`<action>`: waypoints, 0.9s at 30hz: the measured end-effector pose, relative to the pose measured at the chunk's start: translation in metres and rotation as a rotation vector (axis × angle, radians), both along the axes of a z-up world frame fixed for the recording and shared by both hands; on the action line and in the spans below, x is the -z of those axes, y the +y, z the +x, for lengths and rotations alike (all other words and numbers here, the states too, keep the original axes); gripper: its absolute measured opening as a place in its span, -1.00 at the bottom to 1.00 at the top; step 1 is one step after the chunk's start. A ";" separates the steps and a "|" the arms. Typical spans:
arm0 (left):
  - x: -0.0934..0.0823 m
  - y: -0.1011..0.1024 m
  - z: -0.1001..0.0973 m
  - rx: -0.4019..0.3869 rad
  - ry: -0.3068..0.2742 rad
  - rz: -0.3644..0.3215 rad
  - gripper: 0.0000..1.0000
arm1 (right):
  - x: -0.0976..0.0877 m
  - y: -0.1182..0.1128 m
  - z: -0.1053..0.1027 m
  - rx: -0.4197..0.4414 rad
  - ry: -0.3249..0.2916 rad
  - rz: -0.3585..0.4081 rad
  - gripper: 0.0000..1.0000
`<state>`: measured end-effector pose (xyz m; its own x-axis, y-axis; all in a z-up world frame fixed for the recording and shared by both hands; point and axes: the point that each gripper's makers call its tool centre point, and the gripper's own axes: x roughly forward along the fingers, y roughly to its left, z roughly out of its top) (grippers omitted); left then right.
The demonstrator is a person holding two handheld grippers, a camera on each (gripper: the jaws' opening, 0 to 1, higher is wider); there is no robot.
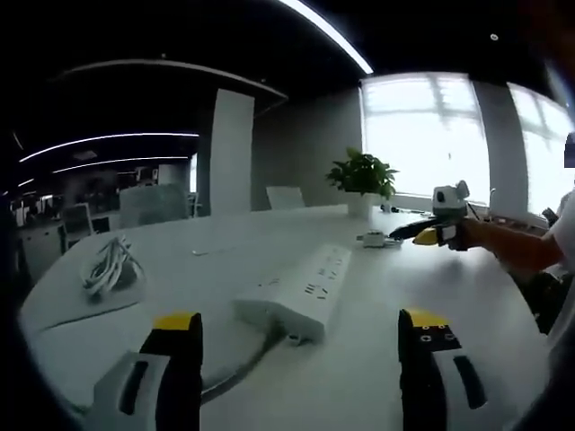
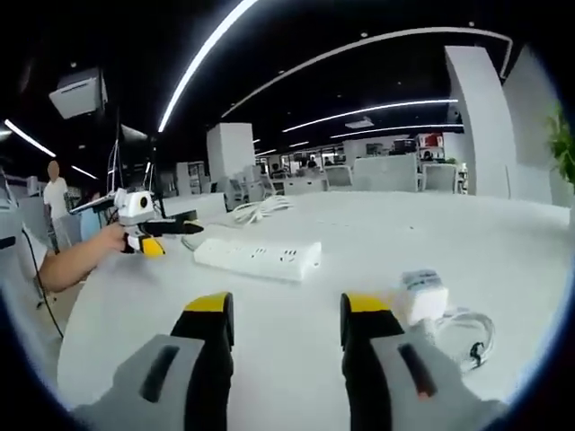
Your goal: Straighten the power strip on the desk, plug the charger into it
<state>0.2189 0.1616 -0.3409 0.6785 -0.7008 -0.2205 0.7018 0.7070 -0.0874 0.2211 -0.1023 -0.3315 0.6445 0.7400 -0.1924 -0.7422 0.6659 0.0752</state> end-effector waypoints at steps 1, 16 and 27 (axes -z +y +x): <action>0.000 0.000 0.000 0.000 0.001 -0.001 0.83 | 0.001 0.000 0.000 0.000 0.001 0.001 -0.08; 0.007 -0.001 0.003 0.000 0.018 -0.007 0.82 | 0.011 0.011 0.007 -0.012 -0.001 0.002 -0.08; 0.006 -0.002 0.005 0.002 0.018 -0.032 0.82 | 0.014 0.014 0.015 -0.021 -0.007 -0.021 -0.08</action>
<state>0.2238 0.1598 -0.3467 0.6734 -0.7087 -0.2103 0.7011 0.7025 -0.1223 0.2359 -0.0887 -0.3459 0.6305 0.7490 -0.2039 -0.7563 0.6518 0.0558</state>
